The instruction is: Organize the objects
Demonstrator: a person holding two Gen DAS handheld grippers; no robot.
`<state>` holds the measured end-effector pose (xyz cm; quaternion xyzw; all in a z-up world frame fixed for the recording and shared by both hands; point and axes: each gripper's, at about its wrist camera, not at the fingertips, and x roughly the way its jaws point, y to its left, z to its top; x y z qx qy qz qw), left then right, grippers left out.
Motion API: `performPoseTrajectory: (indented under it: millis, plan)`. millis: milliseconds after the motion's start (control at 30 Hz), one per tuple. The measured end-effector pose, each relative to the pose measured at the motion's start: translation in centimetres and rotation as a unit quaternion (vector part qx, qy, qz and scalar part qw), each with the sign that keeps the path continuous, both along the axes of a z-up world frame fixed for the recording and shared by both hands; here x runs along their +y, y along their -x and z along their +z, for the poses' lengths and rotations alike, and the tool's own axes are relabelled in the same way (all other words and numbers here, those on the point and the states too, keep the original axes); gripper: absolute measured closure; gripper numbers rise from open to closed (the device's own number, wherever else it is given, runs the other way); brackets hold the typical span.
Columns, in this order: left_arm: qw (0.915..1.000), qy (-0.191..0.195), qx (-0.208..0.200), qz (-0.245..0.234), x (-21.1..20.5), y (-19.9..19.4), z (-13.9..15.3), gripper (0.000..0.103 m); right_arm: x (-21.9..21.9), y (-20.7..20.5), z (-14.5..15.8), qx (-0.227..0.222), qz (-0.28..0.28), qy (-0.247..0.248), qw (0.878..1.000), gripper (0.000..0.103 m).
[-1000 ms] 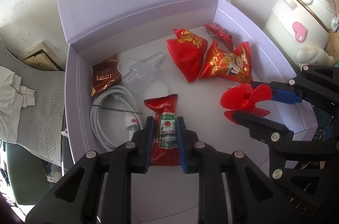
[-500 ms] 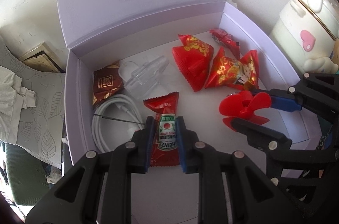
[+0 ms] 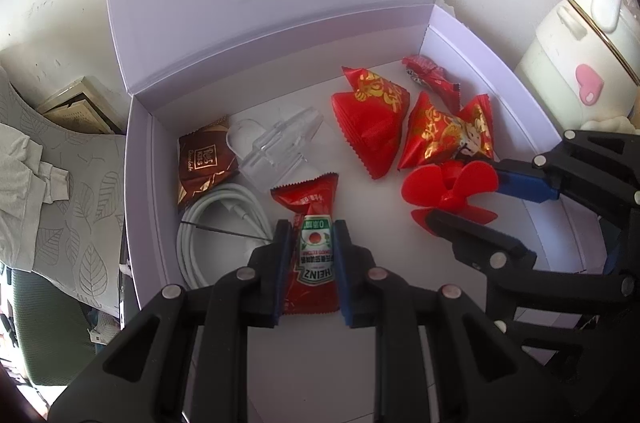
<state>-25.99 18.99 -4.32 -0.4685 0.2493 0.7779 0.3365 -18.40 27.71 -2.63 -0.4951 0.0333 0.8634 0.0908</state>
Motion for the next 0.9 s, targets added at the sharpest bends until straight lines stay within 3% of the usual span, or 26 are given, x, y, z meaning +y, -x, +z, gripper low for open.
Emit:
performPoseTrajectory:
  millis: [433, 600, 833, 900]
  plan:
    - [0.9999, 0.004, 0.003, 0.011, -0.4, -0.9, 0.7, 0.082, 0.2, -0.6, 0.9, -0.012, -0.002, -0.008, 1.0, 0.071]
    - [0.9995, 0.003, 0.023, 0.02, -1.2, -1.1, 1.7, 0.067, 0.0, -1.1, 1.6, -0.007, 0.001, -0.013, 1.0, 0.067]
    - [0.9987, -0.008, 0.036, 0.035, -1.9, -2.1, 3.2, 0.062, 0.4, -1.5, 3.0, 0.004, 0.001, -0.016, 1.0, 0.066]
    - [0.9985, -0.011, 0.038, 0.039, -2.1, -0.9, 3.5, 0.062, -0.3, -3.4, 3.1, 0.007, 0.0, -0.019, 1.0, 0.066]
